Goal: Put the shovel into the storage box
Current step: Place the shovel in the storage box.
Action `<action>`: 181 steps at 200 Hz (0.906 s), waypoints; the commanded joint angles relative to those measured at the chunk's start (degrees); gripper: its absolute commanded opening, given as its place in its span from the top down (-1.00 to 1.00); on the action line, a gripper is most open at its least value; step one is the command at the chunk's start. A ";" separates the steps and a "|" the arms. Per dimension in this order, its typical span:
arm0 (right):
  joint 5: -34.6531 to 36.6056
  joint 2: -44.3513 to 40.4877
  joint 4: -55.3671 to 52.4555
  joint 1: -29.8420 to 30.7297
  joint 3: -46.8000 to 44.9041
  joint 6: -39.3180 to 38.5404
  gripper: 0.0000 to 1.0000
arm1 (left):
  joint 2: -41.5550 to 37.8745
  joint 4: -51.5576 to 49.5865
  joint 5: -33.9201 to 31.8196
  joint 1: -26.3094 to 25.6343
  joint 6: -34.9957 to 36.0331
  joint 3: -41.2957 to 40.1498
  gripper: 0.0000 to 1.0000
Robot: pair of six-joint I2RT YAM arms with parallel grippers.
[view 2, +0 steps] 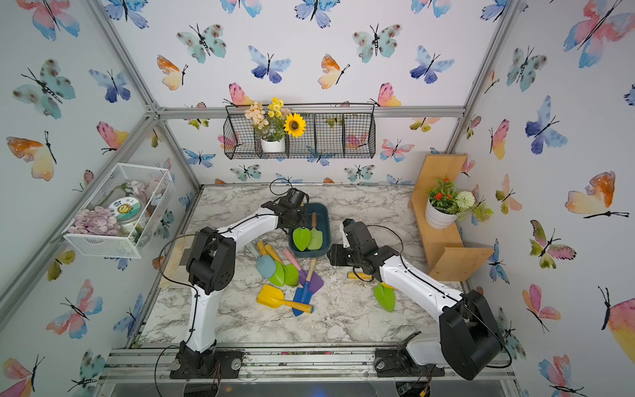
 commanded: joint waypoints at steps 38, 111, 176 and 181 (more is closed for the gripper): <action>1.92 -0.94 -2.34 -0.05 0.26 0.38 -0.06 | 3.10 -0.54 -2.59 0.50 0.68 2.02 0.78; 2.25 -0.80 -2.58 -0.05 0.35 0.64 -0.06 | 3.81 -1.51 -4.05 0.66 0.94 2.08 0.56; 2.65 -0.68 -2.84 -0.11 0.87 0.64 -0.06 | 0.25 -1.94 -3.39 0.68 1.19 1.85 0.25; 2.71 -0.68 -2.87 -0.09 0.95 0.56 -0.07 | -0.41 -1.95 -3.20 0.61 1.25 1.72 0.25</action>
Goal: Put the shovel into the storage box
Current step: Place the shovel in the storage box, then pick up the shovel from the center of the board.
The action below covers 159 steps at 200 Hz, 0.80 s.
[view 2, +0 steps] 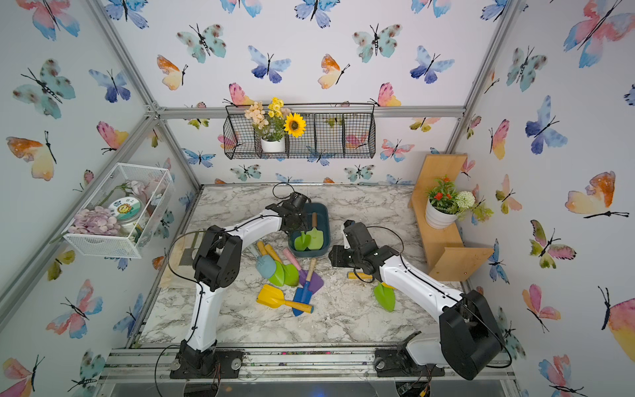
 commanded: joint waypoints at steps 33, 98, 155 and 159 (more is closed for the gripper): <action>2.56 -0.46 -1.51 -0.07 1.59 -0.53 -0.07 | -8.47 -1.33 0.83 -0.31 1.64 -0.56 0.23; 2.87 0.84 -2.70 -0.08 3.87 -1.67 -0.09 | -21.50 -0.90 4.97 -1.87 3.73 -9.04 0.11; 3.01 1.93 -3.37 -0.10 5.28 -3.29 -0.12 | -33.98 1.26 9.32 -2.45 4.72 -22.54 0.07; 2.94 2.09 -3.44 -0.09 5.41 -3.39 -0.12 | -34.78 1.30 9.57 -2.40 4.69 -23.47 0.07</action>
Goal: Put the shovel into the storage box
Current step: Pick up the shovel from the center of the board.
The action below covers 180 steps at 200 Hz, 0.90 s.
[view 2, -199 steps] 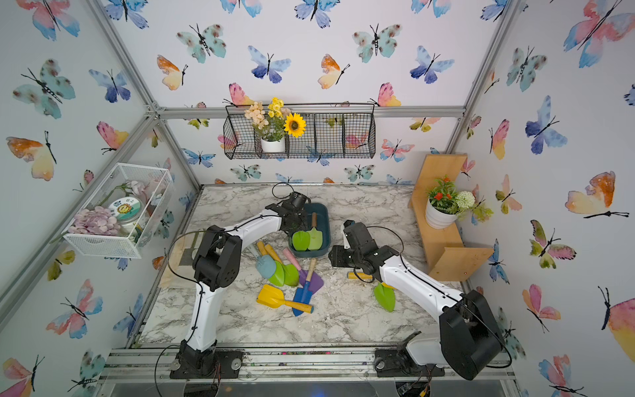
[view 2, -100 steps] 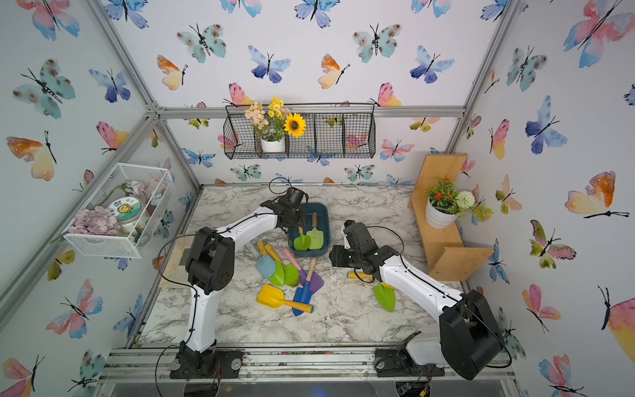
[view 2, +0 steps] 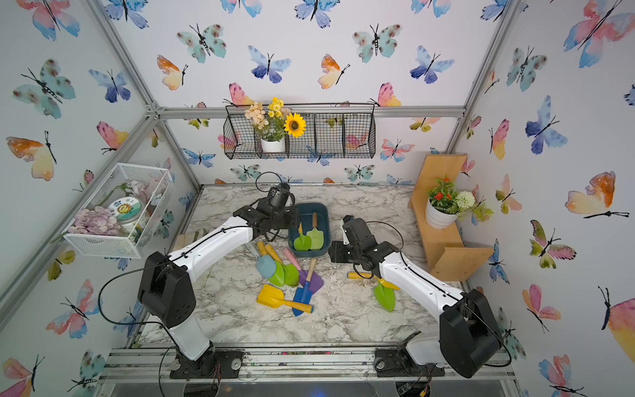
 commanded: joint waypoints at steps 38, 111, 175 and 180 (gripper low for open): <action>0.51 1.93 -2.50 -0.07 2.52 -2.00 -0.12 | -13.19 1.85 3.79 -0.26 0.07 -13.73 0.04; 1.14 2.12 -5.69 -0.12 2.14 -2.22 -0.18 | -23.83 2.94 6.64 -0.71 -1.08 -26.22 -0.03; 0.21 1.34 -7.14 -0.07 -0.28 -2.64 -0.18 | -28.00 3.32 10.20 -4.48 0.96 -32.97 -0.07; 0.11 1.33 -7.21 -0.12 -0.41 -2.64 -0.18 | -28.10 3.25 10.55 -4.87 1.23 -33.41 -0.08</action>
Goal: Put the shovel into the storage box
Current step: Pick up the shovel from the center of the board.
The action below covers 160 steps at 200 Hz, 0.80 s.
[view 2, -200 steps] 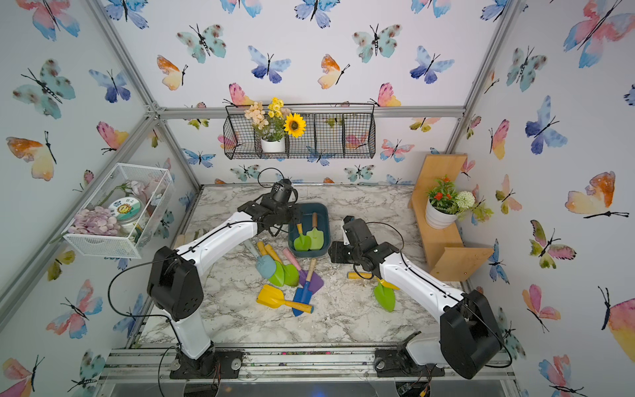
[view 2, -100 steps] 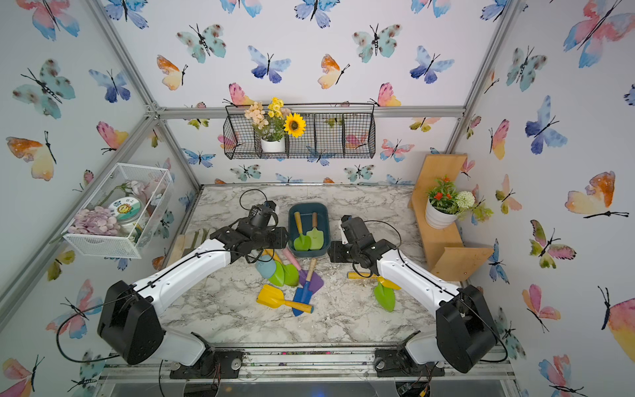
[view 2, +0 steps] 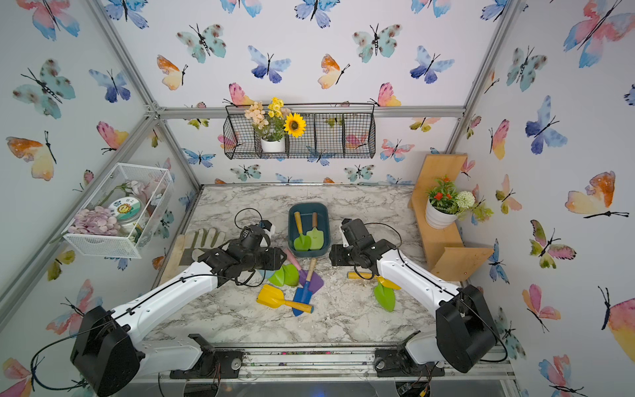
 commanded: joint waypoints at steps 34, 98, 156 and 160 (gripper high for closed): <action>-0.33 -0.57 -1.97 -0.09 -2.33 -1.05 -0.18 | -1.15 -1.29 5.76 -3.73 3.13 -4.32 -0.19; -0.29 -0.57 -2.62 -0.13 -2.69 -1.25 -0.18 | -0.16 -4.03 5.54 -8.44 3.97 -6.90 -0.25; 14.09 -0.40 -12.03 -0.16 -0.47 3.25 -0.24 | 0.75 -2.48 5.14 -9.49 2.42 -6.64 -0.22; 14.79 -0.32 -12.54 -0.16 -0.44 3.56 -0.25 | 0.81 -2.33 5.05 -9.59 2.31 -6.64 -0.23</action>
